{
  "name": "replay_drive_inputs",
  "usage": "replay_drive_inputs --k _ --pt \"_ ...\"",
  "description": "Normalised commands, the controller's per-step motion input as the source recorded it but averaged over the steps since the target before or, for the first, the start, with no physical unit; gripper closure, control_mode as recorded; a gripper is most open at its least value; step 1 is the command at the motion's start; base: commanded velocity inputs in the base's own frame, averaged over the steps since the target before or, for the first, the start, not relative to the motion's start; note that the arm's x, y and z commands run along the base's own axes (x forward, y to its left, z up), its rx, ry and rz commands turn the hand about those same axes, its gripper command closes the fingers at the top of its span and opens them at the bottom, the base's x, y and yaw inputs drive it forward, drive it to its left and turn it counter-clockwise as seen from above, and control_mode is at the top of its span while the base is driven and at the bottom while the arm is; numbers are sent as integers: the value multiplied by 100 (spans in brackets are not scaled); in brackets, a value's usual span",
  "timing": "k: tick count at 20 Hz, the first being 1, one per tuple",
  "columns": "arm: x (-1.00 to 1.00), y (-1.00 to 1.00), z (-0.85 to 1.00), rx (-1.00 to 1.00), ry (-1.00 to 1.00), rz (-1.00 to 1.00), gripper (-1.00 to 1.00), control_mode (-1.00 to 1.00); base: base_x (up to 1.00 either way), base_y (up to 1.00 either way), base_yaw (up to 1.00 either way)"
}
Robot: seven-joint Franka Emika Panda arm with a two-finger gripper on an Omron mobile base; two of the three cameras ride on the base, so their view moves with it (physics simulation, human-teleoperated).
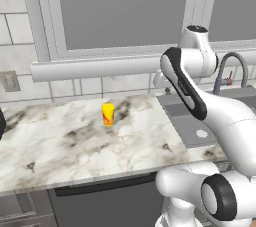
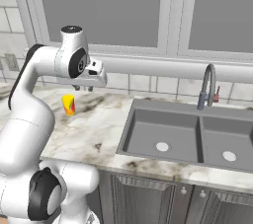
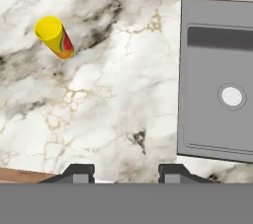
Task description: Place the cup in the left basin and the mug in the right basin of the sink.
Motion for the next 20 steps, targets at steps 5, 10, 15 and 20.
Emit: replay_drive_inputs --k 5,10,15,20 --pt "2 4 -9 0 0 0 -100 -100 0 0 0" --pt "2 21 -34 0 0 0 -100 -100 0 0 0" --pt "5 25 -31 0 0 0 -100 -100 0 0 0" --pt "22 28 -28 0 1 0 -100 -100 0 0 0"
